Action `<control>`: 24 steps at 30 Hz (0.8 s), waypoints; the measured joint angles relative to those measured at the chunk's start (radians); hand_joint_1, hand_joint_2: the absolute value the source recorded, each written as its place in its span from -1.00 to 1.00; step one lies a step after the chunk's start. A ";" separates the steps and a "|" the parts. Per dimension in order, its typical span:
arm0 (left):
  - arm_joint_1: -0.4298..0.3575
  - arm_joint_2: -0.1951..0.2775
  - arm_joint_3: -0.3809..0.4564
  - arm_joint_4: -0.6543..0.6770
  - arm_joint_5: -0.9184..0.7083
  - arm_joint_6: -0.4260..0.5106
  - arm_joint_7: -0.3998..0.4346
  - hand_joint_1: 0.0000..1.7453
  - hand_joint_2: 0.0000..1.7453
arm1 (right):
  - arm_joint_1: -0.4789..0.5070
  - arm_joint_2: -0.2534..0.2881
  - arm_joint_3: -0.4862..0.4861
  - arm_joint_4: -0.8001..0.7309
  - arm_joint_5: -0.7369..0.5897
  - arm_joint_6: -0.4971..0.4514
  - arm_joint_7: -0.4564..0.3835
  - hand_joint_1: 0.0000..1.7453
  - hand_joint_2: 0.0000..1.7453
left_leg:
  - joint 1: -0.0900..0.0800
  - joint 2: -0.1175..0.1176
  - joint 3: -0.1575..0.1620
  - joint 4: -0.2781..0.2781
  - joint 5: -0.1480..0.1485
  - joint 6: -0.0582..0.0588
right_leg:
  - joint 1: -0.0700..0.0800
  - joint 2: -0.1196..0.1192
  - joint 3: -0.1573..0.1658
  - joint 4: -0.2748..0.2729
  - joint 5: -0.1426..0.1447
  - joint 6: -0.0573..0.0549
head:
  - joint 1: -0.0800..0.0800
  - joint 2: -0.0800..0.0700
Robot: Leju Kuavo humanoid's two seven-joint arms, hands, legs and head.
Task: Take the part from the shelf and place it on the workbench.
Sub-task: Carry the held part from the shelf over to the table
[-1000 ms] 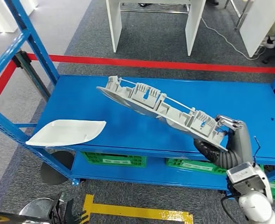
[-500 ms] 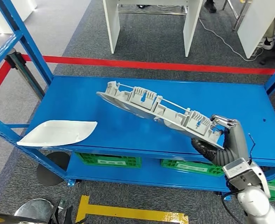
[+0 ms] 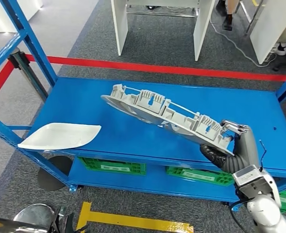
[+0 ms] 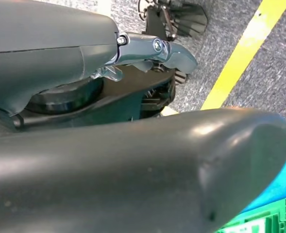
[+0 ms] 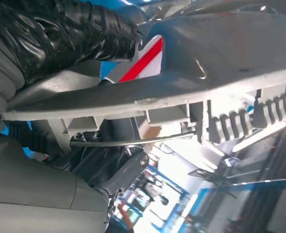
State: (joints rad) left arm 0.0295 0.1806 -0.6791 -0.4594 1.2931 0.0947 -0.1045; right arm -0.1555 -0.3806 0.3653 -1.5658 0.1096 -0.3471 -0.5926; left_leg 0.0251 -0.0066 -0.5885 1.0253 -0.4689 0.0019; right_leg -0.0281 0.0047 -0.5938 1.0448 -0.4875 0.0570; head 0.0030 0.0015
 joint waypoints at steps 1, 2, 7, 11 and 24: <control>0.000 0.000 -0.001 0.000 0.002 0.000 -0.002 -1.00 -1.00 | 0.000 0.000 0.000 0.000 0.000 0.000 0.000 1.00 1.00 | 0.000 0.000 -0.001 0.000 0.002 -0.007 | 0.003 0.001 0.001 -0.002 0.000 -0.013 | 0.000 0.000; 0.000 -0.001 -0.003 0.000 0.003 0.000 -0.004 -1.00 -1.00 | 0.000 0.000 0.001 0.000 0.000 0.000 0.000 1.00 1.00 | 0.000 -0.001 -0.001 -0.003 0.003 -0.012 | 0.003 0.001 0.000 -0.001 0.001 -0.025 | -0.001 0.000; -0.005 0.001 -0.012 0.000 0.006 -0.008 -0.020 -1.00 -1.00 | -0.003 0.001 0.001 0.000 -0.001 0.000 -0.003 1.00 1.00 | 0.000 0.003 -0.081 0.186 -0.103 -0.020 | 0.009 -0.003 0.002 -0.007 0.006 -0.056 | -0.007 0.000; -0.008 0.001 -0.020 0.000 0.008 -0.011 -0.037 -1.00 -1.00 | -0.002 0.001 0.003 0.000 -0.004 0.000 -0.005 1.00 1.00 | -0.018 0.003 -0.103 0.232 -0.083 0.010 | 0.031 -0.002 0.005 -0.007 0.004 -0.066 | -0.008 0.000; -0.021 0.008 -0.043 0.004 0.017 -0.005 -0.054 -1.00 -1.00 | -0.010 0.007 0.008 0.006 -0.015 0.000 -0.007 1.00 1.00 | -0.047 0.002 -0.004 0.000 -0.002 0.018 | 0.041 -0.007 0.001 -0.007 0.003 -0.067 | -0.006 0.000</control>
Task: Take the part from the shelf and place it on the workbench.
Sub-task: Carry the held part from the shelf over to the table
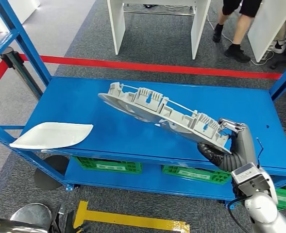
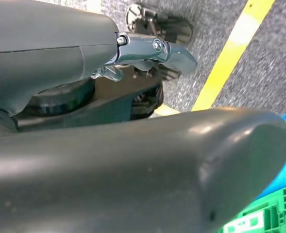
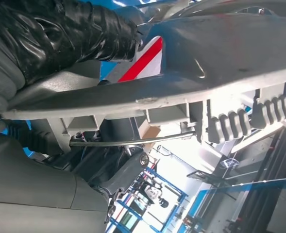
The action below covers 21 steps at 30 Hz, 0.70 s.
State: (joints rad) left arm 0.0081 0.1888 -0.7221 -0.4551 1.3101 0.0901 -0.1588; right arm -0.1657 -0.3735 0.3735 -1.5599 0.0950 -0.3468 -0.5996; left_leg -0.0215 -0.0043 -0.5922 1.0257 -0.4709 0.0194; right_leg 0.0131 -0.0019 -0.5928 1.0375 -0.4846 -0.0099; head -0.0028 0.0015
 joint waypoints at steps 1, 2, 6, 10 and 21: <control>0.000 -0.001 -0.001 0.000 0.000 0.000 0.000 -1.00 -1.00 | 0.000 0.000 0.000 0.000 0.000 0.000 0.000 1.00 1.00 | 0.000 0.000 0.000 0.000 0.000 0.001 | 0.000 0.000 0.000 -0.001 0.001 0.001 | 0.000 0.000; -0.001 -0.002 -0.002 0.000 0.000 0.000 0.000 -1.00 -1.00 | 0.000 0.000 0.000 0.000 0.000 0.000 0.000 1.00 1.00 | 0.000 0.000 0.000 0.000 0.000 0.002 | 0.000 0.000 0.001 -0.001 0.001 0.002 | 0.000 0.000; -0.001 -0.002 -0.003 0.000 0.000 0.000 0.000 -1.00 -1.00 | 0.000 0.000 0.000 0.000 0.000 0.000 0.000 1.00 1.00 | -0.001 0.000 0.000 0.001 0.001 0.004 | -0.001 0.000 0.001 -0.002 0.003 0.004 | 0.000 0.000; -0.001 -0.002 -0.004 0.000 0.000 0.000 0.000 -1.00 -1.00 | 0.000 0.000 0.000 0.000 0.000 0.000 0.000 1.00 1.00 | -0.001 0.000 0.000 0.001 0.001 0.004 | -0.001 0.000 0.001 -0.002 0.003 0.005 | 0.000 0.000; -0.002 -0.001 -0.005 0.002 0.006 0.000 0.000 -1.00 -1.00 | 0.000 0.000 0.000 0.001 0.000 0.000 0.000 1.00 1.00 | -0.004 0.000 -0.001 0.006 0.000 0.015 | -0.004 0.000 0.001 -0.004 0.007 0.011 | -0.001 0.000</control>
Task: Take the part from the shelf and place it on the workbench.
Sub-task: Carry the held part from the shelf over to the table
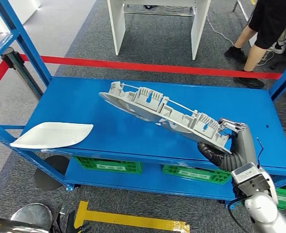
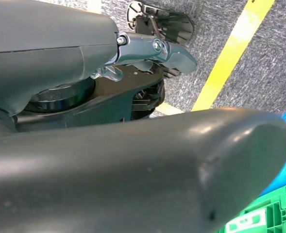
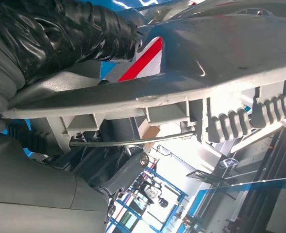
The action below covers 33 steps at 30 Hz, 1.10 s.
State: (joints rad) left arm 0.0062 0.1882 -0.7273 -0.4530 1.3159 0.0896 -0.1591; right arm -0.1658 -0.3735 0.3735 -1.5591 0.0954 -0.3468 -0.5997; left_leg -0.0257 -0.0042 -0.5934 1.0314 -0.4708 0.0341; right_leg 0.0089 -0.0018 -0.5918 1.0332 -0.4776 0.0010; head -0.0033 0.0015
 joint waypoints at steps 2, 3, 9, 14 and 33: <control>0.000 0.000 0.000 0.000 0.001 0.000 0.000 -1.00 -1.00 | 0.000 0.000 0.000 0.000 0.000 0.000 0.000 1.00 1.00 | 0.003 0.002 0.003 -0.009 0.010 0.010 | 0.000 0.001 -0.001 -0.002 0.002 0.006 | -0.001 0.000; -0.001 -0.001 0.000 0.001 0.002 -0.001 0.000 -1.00 -1.00 | 0.000 0.000 0.000 0.000 0.000 0.000 0.000 1.00 1.00 | 0.007 0.003 0.006 -0.019 0.018 0.014 | 0.001 0.001 -0.004 0.001 -0.004 0.010 | 0.000 0.000; -0.006 -0.004 0.000 0.001 0.003 -0.002 -0.002 -1.00 -1.00 | 0.001 0.000 0.000 0.004 0.000 -0.001 0.000 1.00 1.00 | 0.021 0.008 -0.002 -0.036 0.039 0.016 | -0.019 0.002 -0.095 0.249 -0.137 0.044 | 0.006 0.000; -0.007 -0.003 0.000 0.002 0.003 -0.002 -0.002 -1.00 -1.00 | -0.003 0.000 0.000 0.008 0.000 -0.001 0.000 1.00 1.00 | 0.034 0.005 -0.025 -0.010 0.044 -0.014 | -0.035 0.003 0.047 0.018 -0.044 0.067 | 0.009 0.000; -0.011 0.004 -0.003 0.005 0.003 -0.003 -0.004 -1.00 -1.00 | -0.005 0.002 0.001 0.010 0.000 -0.001 0.000 1.00 1.00 | -0.001 0.001 0.099 -0.025 -0.062 0.017 | -0.008 -0.001 -0.055 0.004 0.058 -0.002 | 0.003 0.000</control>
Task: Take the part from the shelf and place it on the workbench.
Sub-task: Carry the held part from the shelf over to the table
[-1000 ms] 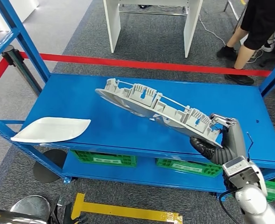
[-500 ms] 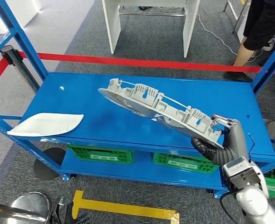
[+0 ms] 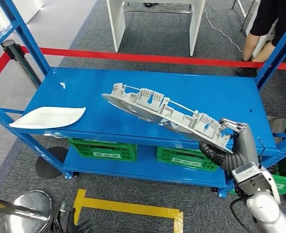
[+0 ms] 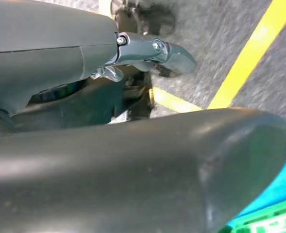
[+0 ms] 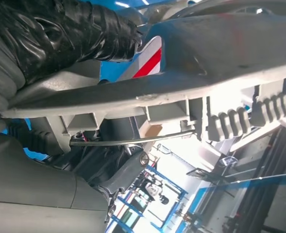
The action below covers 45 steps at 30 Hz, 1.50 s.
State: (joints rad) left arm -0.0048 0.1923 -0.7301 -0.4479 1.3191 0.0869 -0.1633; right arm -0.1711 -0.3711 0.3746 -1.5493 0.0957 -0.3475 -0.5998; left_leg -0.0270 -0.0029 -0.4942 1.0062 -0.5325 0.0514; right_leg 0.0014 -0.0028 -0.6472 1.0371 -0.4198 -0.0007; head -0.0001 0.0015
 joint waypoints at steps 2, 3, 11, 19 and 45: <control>0.000 0.000 0.000 0.000 0.000 0.000 0.000 -1.00 -1.00 | 0.000 0.000 0.000 0.000 0.000 0.000 0.000 1.00 1.00 | -0.002 0.002 -0.004 -0.020 0.023 -0.003 | -0.005 0.000 -0.003 -0.006 0.013 0.010 | -0.002 0.000; -0.001 0.000 0.000 0.001 0.000 0.000 0.000 -1.00 -1.00 | 0.000 0.000 0.000 0.000 0.000 0.000 0.000 1.00 1.00 | 0.001 0.004 -0.007 -0.032 0.037 -0.003 | -0.004 0.001 -0.010 -0.002 0.002 0.015 | -0.003 0.000; -0.002 -0.009 0.000 0.001 0.000 0.000 0.000 -1.00 -1.00 | 0.000 0.001 -0.002 0.004 -0.001 0.000 0.000 1.00 1.00 | 0.021 0.010 -0.116 -0.022 0.119 -0.017 | -0.021 0.001 0.014 0.185 -0.115 0.054 | -0.002 0.000; 0.002 0.002 -0.012 0.000 -0.009 0.000 0.000 -1.00 -1.00 | 0.017 0.001 -0.005 -0.006 0.003 -0.011 0.000 1.00 1.00 | 0.026 0.006 -0.187 0.043 0.115 -0.061 | -0.022 0.003 0.123 -0.019 -0.111 0.007 | -0.007 0.000; -0.017 0.043 -0.074 -0.036 -0.053 -0.006 -0.002 -1.00 -1.00 | 0.114 -0.003 -0.053 -0.104 0.002 -0.053 0.016 1.00 1.00 | 0.013 0.012 -0.130 0.008 0.106 -0.022 | -0.006 0.002 0.144 -0.019 -0.118 0.033 | -0.007 0.000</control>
State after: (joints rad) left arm -0.0214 0.2348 -0.8037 -0.4839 1.2665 0.0813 -0.1655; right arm -0.0569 -0.3738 0.3216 -1.6535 0.0979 -0.4004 -0.5838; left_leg -0.0135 0.0092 -0.6247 1.0141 -0.4264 0.0296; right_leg -0.0046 -0.0011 -0.5031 1.0185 -0.5383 0.0323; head -0.0073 0.0015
